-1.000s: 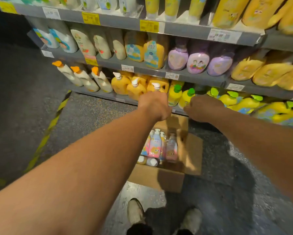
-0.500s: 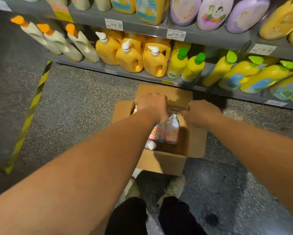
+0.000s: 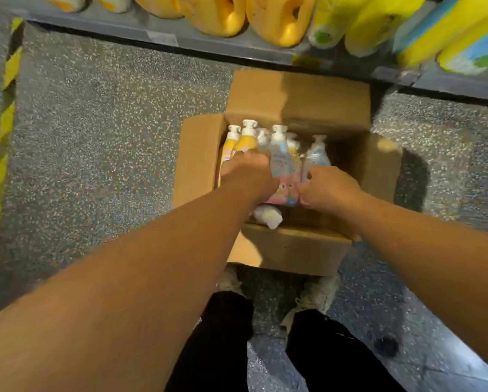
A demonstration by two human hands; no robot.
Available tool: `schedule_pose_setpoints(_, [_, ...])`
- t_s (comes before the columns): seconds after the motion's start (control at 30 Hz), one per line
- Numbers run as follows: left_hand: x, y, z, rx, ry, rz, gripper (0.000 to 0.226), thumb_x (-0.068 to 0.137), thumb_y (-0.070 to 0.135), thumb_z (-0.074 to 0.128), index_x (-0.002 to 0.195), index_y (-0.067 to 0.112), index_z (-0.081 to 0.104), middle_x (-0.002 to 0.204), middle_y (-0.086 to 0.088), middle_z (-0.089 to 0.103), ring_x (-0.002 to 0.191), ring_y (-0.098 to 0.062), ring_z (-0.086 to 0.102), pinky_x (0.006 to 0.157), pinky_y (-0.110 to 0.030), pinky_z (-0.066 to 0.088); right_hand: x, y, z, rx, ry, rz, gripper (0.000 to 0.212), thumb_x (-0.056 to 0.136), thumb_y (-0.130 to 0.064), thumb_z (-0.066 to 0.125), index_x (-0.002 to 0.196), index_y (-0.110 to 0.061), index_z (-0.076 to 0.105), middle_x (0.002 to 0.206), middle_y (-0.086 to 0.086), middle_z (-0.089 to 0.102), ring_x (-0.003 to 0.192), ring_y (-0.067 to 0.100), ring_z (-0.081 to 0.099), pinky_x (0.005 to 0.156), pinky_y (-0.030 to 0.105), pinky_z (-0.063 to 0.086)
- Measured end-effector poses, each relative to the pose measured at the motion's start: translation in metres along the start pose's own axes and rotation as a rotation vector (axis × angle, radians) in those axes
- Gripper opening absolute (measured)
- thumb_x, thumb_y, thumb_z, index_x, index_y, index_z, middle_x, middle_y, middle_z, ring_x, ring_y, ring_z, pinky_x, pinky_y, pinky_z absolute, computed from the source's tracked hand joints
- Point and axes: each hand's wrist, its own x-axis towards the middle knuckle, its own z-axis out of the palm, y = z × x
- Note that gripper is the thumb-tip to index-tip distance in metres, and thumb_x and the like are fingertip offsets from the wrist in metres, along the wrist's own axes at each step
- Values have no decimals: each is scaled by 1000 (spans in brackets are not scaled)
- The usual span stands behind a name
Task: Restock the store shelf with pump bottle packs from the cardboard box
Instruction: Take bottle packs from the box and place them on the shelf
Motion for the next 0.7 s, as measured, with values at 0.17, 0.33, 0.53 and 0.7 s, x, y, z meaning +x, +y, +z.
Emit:
schedule_pose_setpoints(0.17, [45,-40,52,-58,-1,-83,61,93,40,51,146,17,32,141,-8,41,130,-33,40,97,-41,40,69,-7,53,127,43,6,48,89,-45,50,129,-18,51,127,9,59,112,29,57,89,38,47])
schedule_pose_setpoints(0.33, [91,-68,93,-219,73,-212,64,91,45,55,142,14,32,140,-9,38,128,-34,41,96,-42,40,122,-9,87,302,123,125,64,87,-42,60,138,-10,39,138,13,48,122,35,51,99,48,46])
schedule_pose_setpoints(0.53, [127,-79,118,-592,19,-416,81,88,55,57,145,5,29,144,-16,41,133,-35,42,105,-41,38,152,-13,112,560,110,229,83,72,-63,58,134,-9,44,128,13,57,111,35,60,94,47,49])
schedule_pose_setpoints(0.7, [138,-78,132,-652,34,-413,87,84,60,58,146,6,31,145,-15,42,133,-34,42,109,-42,35,163,-13,117,564,137,232,77,80,-51,67,136,-6,39,133,13,52,119,33,54,97,46,47])
